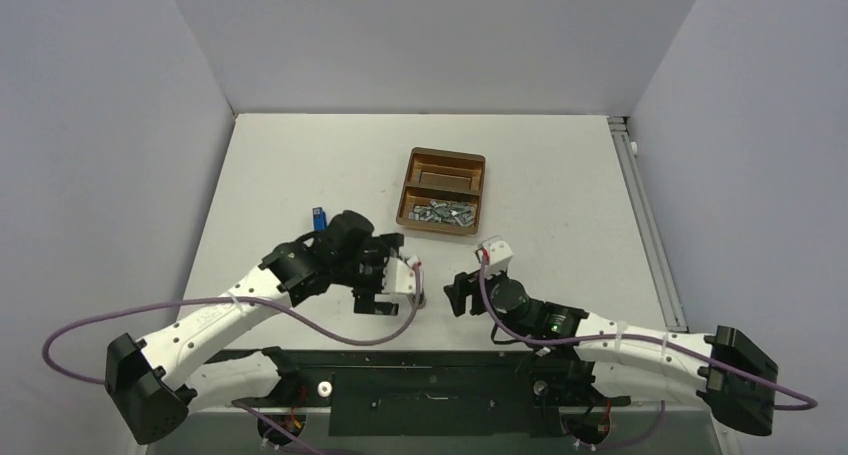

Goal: Load the staples into the stapler

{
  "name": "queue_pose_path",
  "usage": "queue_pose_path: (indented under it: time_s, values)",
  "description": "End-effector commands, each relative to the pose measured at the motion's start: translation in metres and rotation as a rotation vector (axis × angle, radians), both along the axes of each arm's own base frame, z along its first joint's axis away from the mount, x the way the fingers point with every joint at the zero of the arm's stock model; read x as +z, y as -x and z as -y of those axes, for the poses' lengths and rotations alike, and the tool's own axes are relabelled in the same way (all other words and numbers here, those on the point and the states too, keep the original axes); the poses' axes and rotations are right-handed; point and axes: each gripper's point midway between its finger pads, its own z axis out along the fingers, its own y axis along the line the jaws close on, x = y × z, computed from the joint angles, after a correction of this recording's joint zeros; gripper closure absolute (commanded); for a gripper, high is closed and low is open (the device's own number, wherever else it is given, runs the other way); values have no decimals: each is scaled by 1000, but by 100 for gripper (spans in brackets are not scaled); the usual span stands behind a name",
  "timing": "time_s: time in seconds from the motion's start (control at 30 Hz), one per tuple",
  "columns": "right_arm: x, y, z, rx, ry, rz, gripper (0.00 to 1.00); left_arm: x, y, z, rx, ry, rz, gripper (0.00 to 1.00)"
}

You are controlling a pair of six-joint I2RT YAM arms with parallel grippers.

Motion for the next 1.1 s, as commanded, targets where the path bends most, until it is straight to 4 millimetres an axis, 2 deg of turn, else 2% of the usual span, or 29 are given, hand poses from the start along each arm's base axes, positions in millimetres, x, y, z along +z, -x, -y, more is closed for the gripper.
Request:
queue_pose_path:
  time_s: [0.0, 0.13, 0.2, 0.43, 0.53, 0.73, 0.9, 1.0, 1.07]
  values:
    - [7, 4, 27, -70, -104, 47, 33, -33, 17, 28, -315, -113, 161, 3]
    - [5, 10, 41, -79, -125, 59, 33, -56, 15, 53, -431, -154, 184, 0]
    - [1, 11, 45, -82, -110, 58, 34, -63, 8, 62, -467, -164, 219, 0]
    - [-14, 13, 44, -61, -81, 48, 36, -84, -7, 77, -607, -249, 283, 16]
    - [-14, 13, 40, -53, -87, 47, 37, -95, -10, 78, -644, -309, 243, 26]
    - [-20, 17, 35, -25, -83, 52, 38, -103, -16, 88, -653, -334, 227, 55]
    - [-17, 20, 30, -1, -70, 75, 37, -94, -12, 88, -639, -338, 199, 74]
    - [-15, 21, 25, 28, -61, 93, 37, -83, -12, 85, -605, -328, 202, 91]
    - [-14, 23, 20, 59, -61, 109, 36, -74, -9, 82, -571, -311, 194, 95]
